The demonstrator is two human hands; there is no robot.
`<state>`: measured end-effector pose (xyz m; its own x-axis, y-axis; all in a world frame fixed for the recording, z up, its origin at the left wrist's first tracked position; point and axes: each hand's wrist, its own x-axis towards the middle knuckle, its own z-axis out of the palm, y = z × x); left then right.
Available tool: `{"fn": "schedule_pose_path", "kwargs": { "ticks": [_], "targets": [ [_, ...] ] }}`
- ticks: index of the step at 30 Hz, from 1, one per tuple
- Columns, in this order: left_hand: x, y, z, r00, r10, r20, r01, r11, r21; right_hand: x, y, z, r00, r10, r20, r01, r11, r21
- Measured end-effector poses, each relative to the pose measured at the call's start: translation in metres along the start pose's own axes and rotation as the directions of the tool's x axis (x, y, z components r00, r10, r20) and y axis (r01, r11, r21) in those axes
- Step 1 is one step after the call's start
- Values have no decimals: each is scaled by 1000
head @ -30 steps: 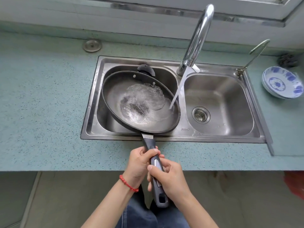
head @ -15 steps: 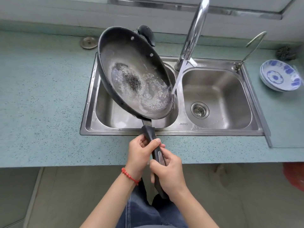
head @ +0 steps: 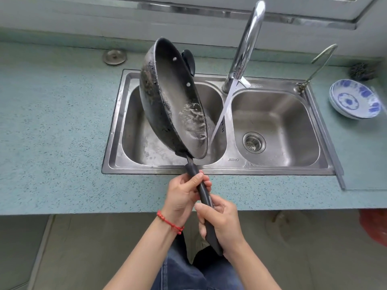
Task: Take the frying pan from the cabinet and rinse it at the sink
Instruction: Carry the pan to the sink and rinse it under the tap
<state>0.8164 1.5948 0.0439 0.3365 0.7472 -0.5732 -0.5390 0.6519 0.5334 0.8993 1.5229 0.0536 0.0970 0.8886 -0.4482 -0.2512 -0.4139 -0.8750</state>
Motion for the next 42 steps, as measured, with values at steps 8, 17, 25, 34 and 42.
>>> {"fn": "schedule_pose_path", "kwargs": {
  "ticks": [8,17,25,34,42],
  "targets": [
    [-2,4,3,974,215,-64,-192,947,259,0,-5,-8,997,-10,-81,-6,981,-195],
    [-7,7,-3,955,284,-90,-233,900,368,-4,3,8,990,-56,-129,40,991,-128],
    [-6,11,-4,980,187,-65,-170,965,200,-7,1,11,998,25,-56,-19,995,101],
    [-10,2,-6,990,135,-50,-126,980,155,-10,1,3,990,135,39,-140,959,247],
    [-13,-5,-6,970,200,-142,-139,925,354,-12,3,4,959,265,101,-283,882,377]
  ]
}}
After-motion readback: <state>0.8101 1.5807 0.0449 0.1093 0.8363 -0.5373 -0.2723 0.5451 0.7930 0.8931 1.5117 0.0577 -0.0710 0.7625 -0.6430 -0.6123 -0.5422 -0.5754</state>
